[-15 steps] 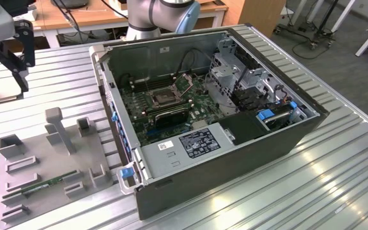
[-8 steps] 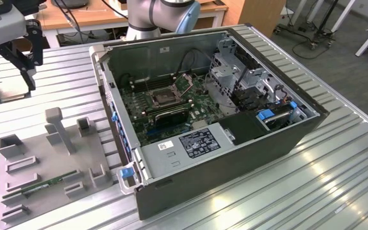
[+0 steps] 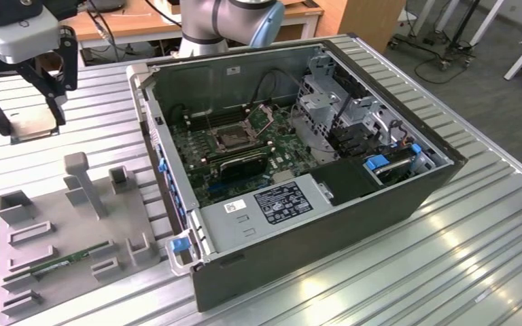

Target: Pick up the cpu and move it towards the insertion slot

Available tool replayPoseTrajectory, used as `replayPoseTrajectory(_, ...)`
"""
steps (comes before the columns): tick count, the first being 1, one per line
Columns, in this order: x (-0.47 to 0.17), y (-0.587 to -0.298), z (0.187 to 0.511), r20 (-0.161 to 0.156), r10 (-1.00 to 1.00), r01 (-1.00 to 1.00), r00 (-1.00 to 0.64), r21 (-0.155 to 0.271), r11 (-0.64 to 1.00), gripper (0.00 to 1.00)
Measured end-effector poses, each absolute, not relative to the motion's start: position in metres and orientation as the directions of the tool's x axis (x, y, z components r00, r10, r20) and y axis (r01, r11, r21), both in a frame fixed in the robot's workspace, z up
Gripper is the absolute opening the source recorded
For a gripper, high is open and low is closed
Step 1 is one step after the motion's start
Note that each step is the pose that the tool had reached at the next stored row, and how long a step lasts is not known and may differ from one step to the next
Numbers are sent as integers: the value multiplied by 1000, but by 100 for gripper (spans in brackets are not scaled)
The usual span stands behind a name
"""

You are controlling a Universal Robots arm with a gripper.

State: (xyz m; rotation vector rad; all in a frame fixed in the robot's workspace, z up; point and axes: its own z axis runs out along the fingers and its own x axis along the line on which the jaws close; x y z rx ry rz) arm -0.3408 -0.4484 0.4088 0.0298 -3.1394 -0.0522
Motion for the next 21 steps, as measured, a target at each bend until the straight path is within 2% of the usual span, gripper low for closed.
replayPoseTrajectory(21,-317,-448,409,1,-19,-19,-1000,33,999,54)
